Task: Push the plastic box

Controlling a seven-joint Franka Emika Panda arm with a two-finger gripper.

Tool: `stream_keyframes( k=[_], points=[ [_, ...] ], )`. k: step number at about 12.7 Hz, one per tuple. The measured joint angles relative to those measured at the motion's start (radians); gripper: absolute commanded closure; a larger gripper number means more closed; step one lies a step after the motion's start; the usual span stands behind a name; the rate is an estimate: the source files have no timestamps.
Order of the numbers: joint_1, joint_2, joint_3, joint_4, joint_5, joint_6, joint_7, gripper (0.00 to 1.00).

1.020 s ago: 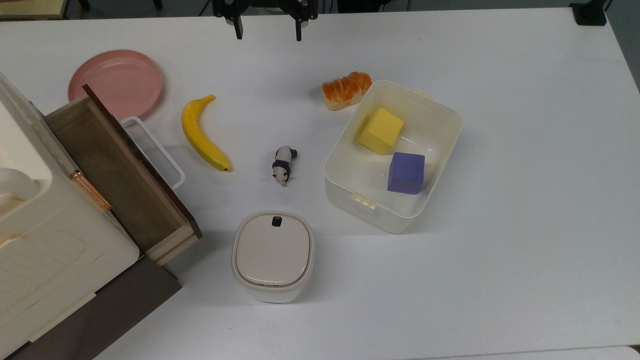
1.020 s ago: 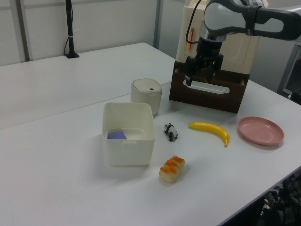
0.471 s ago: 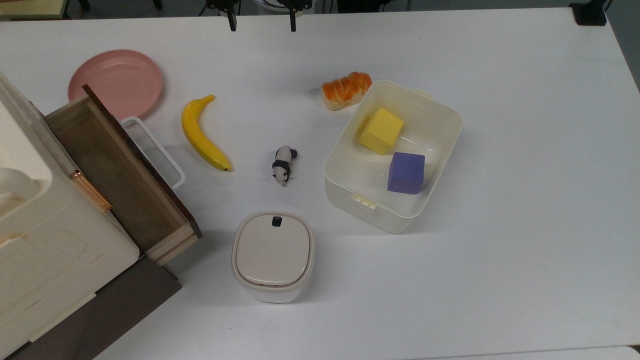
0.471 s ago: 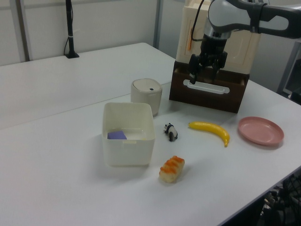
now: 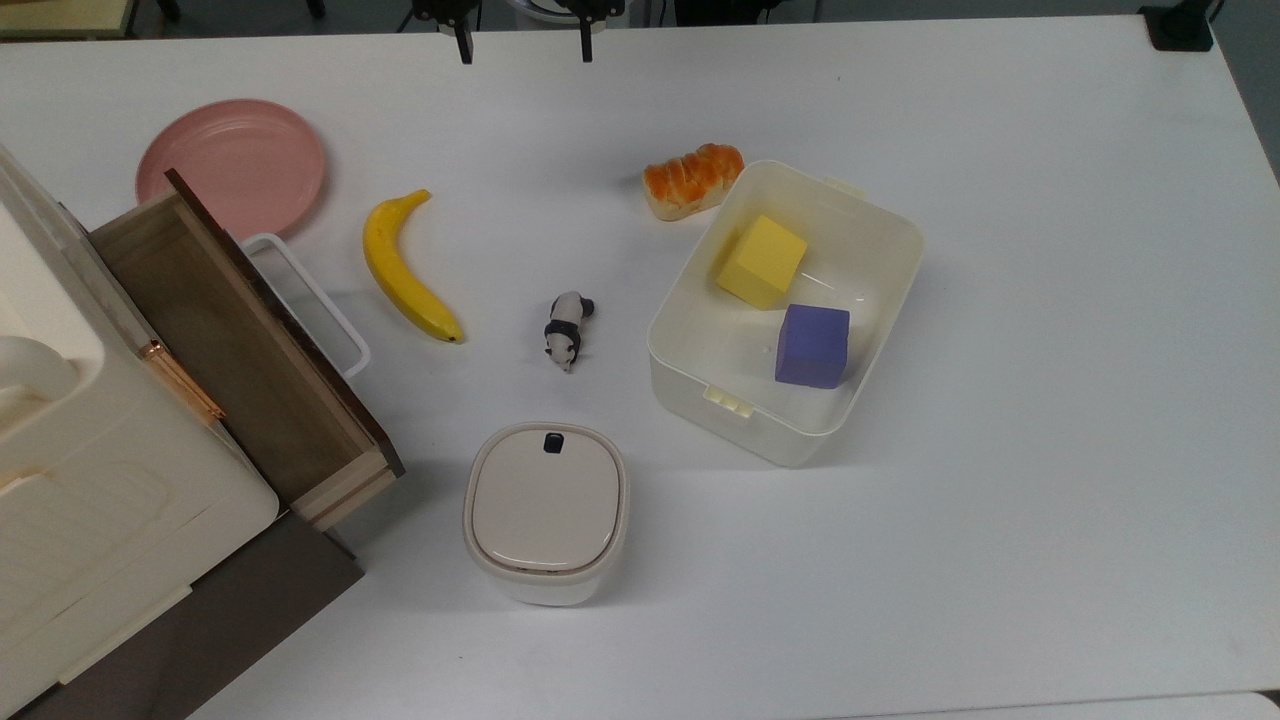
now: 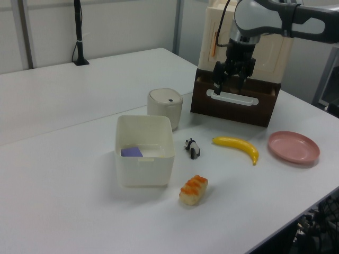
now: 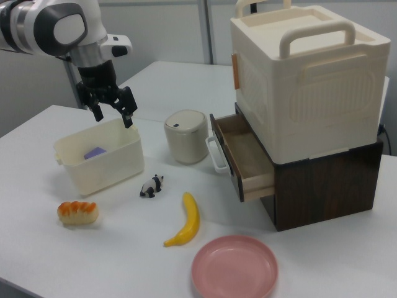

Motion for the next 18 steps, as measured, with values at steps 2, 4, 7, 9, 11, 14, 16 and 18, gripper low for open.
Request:
stream_keyframes(
  k=[2,4,7,9,11,14,16,18],
  points=[
    [0.000,0.000,0.000,0.000,0.000,0.000,-0.014,0.00],
    [0.000,0.000,0.000,0.000,0.000,0.000,-0.023,0.00],
    [0.000,0.000,0.001,-0.004,0.000,-0.001,-0.100,0.00],
    [0.001,0.001,0.001,-0.014,0.000,-0.002,-0.246,0.00],
    [0.001,0.002,0.001,-0.035,0.000,-0.002,-0.386,0.00],
    [0.003,0.012,0.001,-0.069,0.000,-0.002,-0.571,0.00],
    [0.008,0.018,0.002,-0.089,0.000,-0.002,-0.666,0.00],
    [0.009,0.022,0.002,-0.115,0.000,-0.002,-0.784,0.00]
  ],
)
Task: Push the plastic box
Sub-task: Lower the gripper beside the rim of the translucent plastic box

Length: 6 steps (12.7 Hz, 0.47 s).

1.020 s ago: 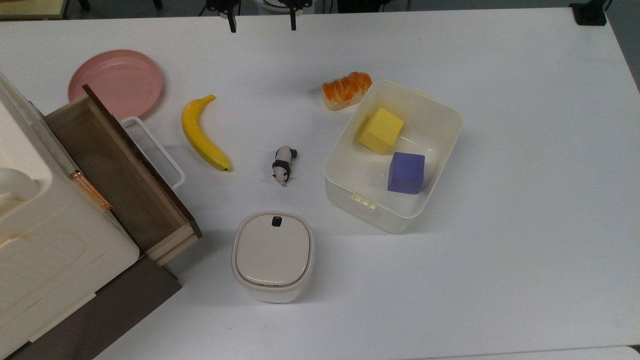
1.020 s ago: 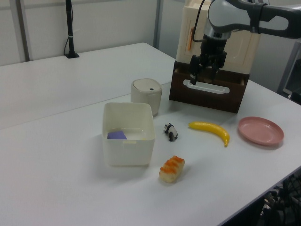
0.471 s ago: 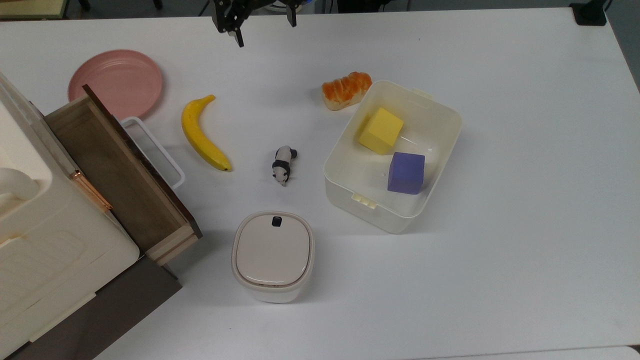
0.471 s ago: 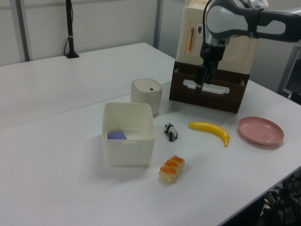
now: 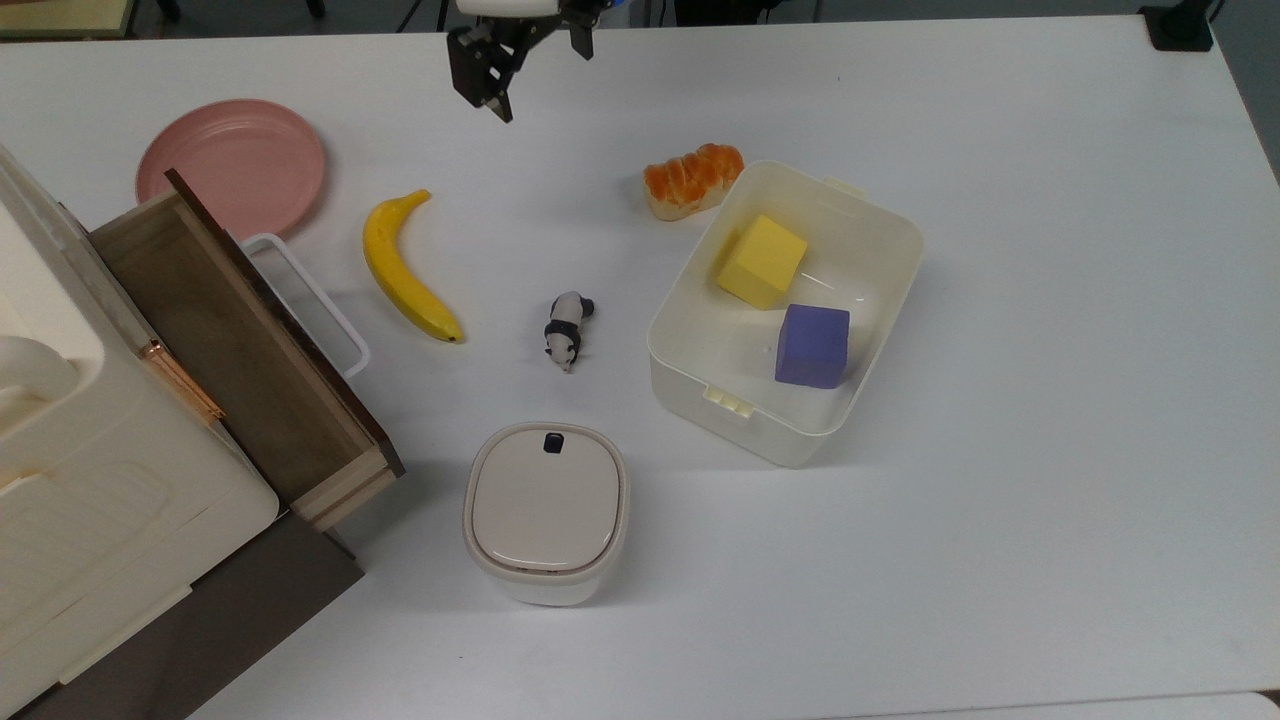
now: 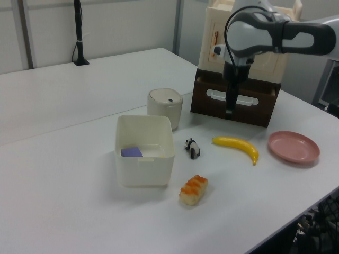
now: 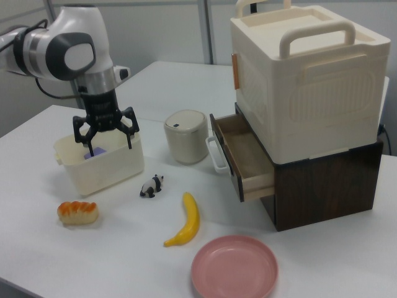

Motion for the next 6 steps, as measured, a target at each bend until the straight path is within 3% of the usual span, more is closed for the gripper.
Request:
stream_keyframes(
  k=[2,6],
  points=[
    [0.002,0.015,0.000,-0.019,0.000,0.012,-0.078,0.00],
    [0.039,0.094,0.003,-0.021,0.000,0.120,-0.087,0.00]
  ],
)
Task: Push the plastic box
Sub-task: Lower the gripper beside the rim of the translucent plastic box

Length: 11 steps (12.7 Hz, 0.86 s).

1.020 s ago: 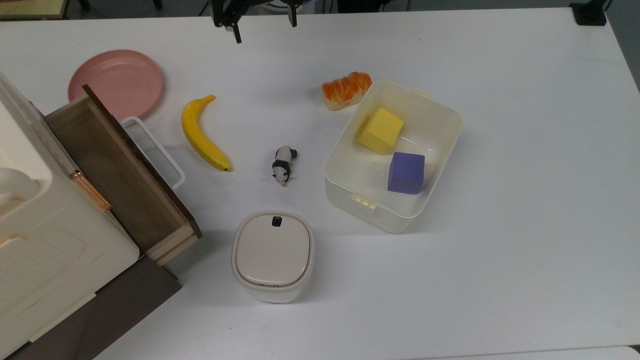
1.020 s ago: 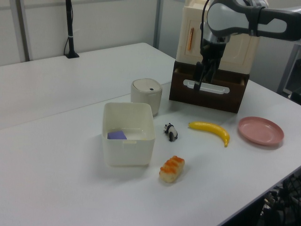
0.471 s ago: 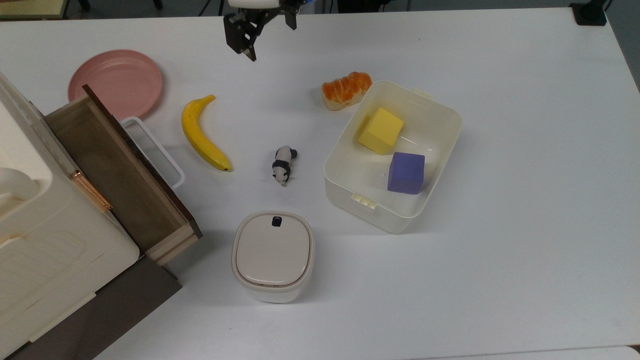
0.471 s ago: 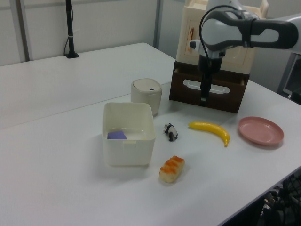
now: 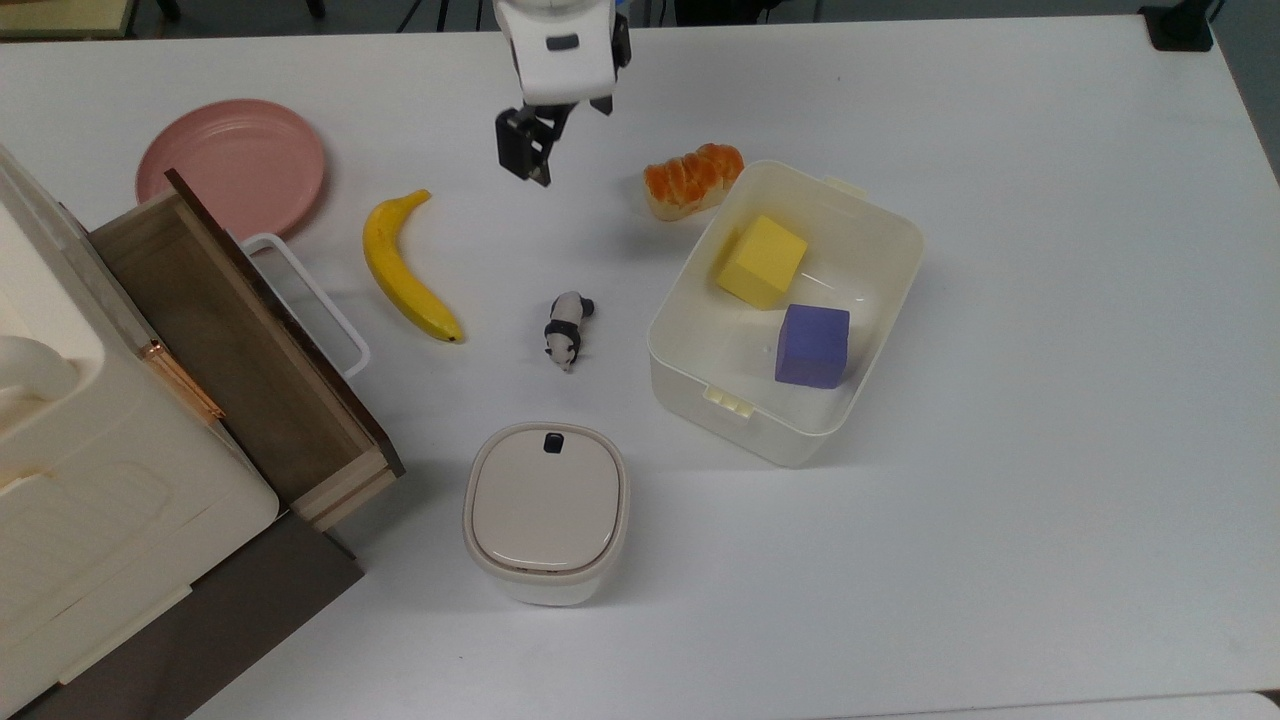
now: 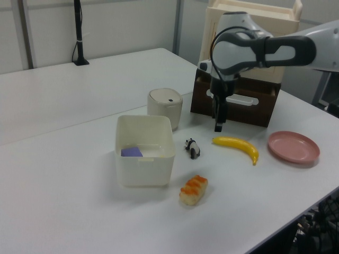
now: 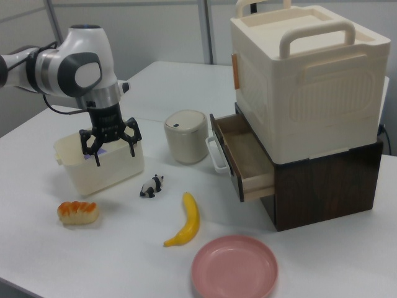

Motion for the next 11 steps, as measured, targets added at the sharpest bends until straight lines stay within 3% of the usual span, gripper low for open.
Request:
stream_keyframes(
  k=[11],
  points=[
    [0.043,0.093,0.001,-0.001,-0.004,0.163,0.001,0.00]
  ],
)
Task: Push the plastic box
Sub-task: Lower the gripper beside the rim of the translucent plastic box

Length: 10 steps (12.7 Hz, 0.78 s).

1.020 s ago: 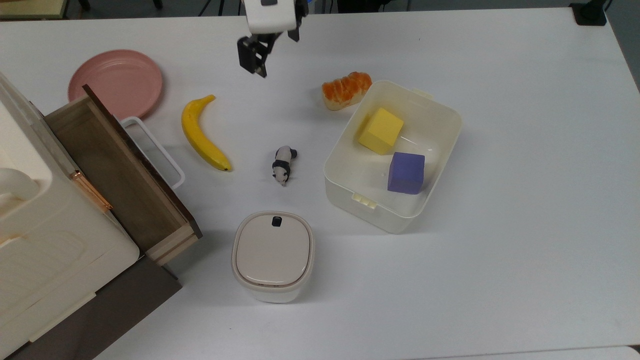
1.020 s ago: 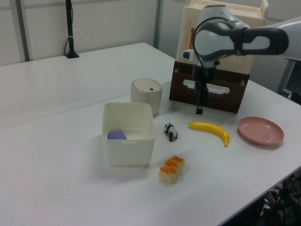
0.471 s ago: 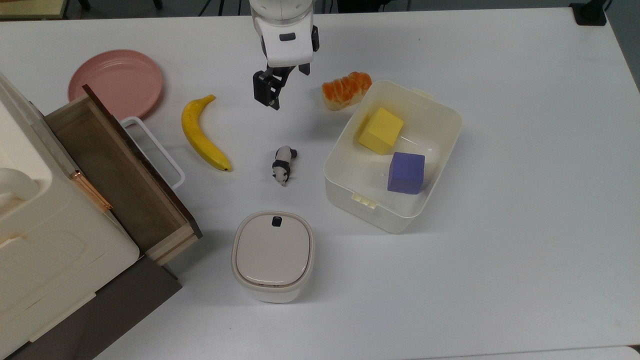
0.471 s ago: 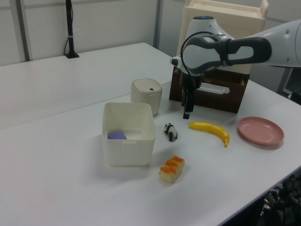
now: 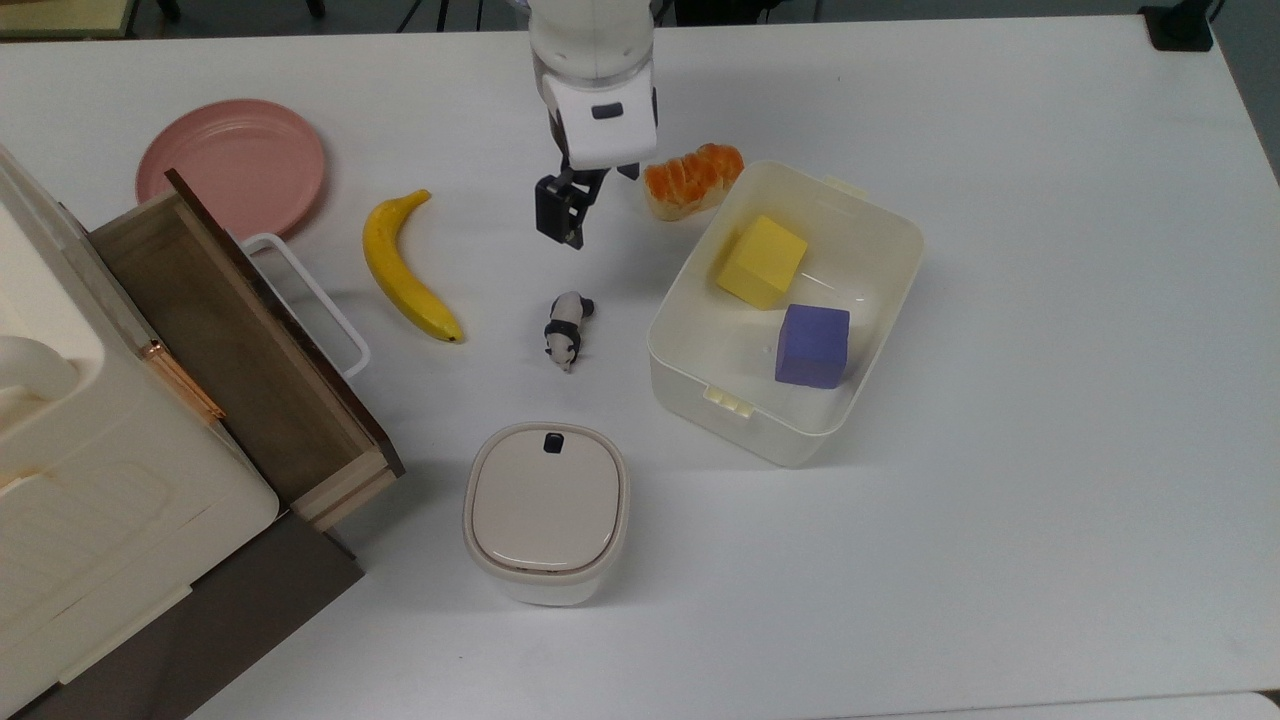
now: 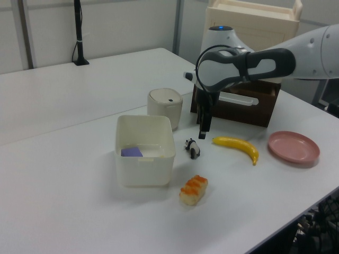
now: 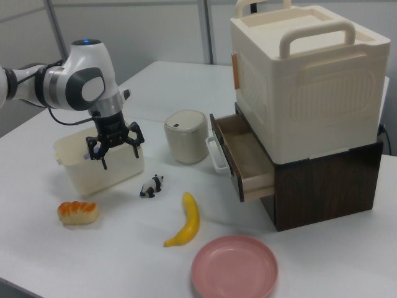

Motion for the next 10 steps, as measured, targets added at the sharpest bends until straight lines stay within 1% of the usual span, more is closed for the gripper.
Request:
stream_keyframes(
  k=[5,10],
  points=[
    [0.038,0.036,0.000,0.001,0.000,0.004,0.001,0.00],
    [0.050,0.059,0.000,0.009,0.000,0.061,0.001,0.00]
  ],
)
